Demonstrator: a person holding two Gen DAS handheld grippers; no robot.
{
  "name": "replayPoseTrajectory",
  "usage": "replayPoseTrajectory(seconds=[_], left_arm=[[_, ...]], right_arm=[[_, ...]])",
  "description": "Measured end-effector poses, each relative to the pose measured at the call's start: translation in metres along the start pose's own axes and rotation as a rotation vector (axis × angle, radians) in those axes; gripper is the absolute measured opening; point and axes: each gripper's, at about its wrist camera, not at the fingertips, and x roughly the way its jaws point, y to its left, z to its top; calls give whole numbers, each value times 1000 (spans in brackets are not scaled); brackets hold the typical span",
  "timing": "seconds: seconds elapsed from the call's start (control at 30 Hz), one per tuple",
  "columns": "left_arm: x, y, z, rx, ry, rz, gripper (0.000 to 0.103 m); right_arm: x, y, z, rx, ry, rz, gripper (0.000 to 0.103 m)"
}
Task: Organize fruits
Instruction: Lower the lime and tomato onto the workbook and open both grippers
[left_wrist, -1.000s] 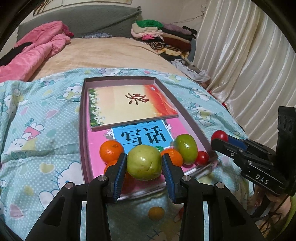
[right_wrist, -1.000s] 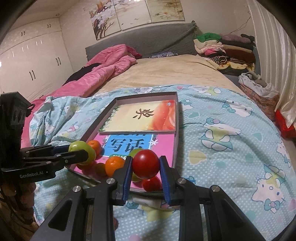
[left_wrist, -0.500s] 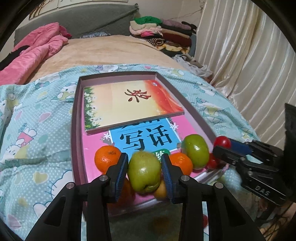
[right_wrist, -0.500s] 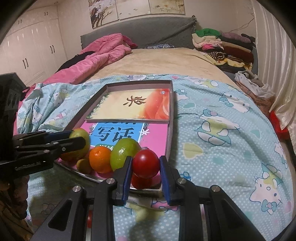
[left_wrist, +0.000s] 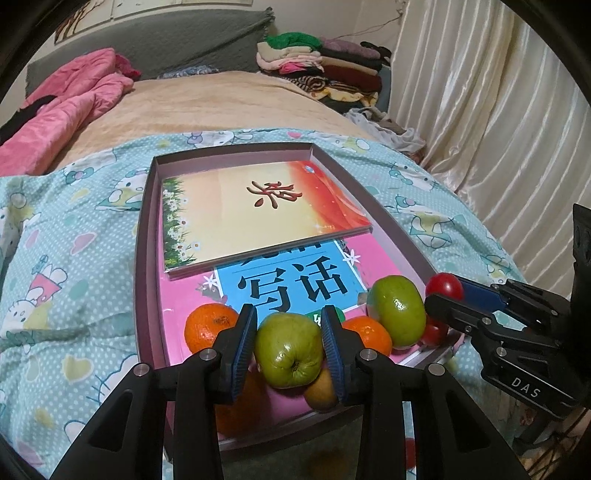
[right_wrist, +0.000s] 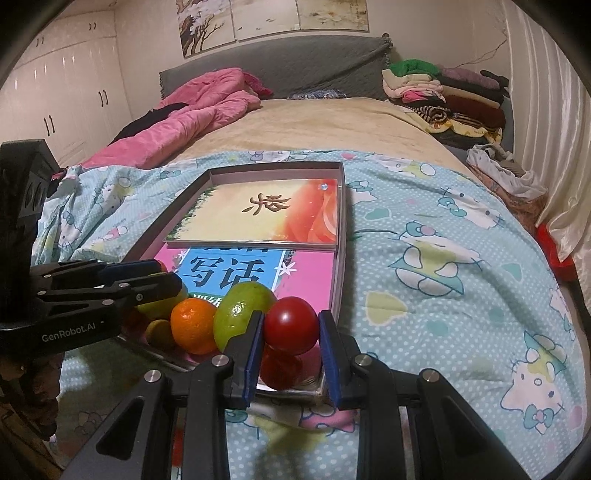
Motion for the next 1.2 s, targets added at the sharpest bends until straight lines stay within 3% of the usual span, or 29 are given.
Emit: replayPoseTrajectory(seconds=[0.47,0.53,0.63,0.97,1.07,1.2], left_arm=[[0,0,-1,-8,6,-4,37],[-1,0,-2,-10,7,-6,37],[-1,0,-1,-11,9,-6,37],[-1,0,-1,-12,10,-5,37],[-3,1,-1,-18,10,-15,37],[-9,-1,0,-17,0,-16,44]], right_arm=[[-1,-5,0,41,-7,25,32],[-3,-5,0,41,-17,32,36],[-6,-1,1,26,-31,14,55],[-12,-3,3,41,-60,20,60],[-15,0,3,33,-75,25,66],[-22,5,4,11,-101,28,70]])
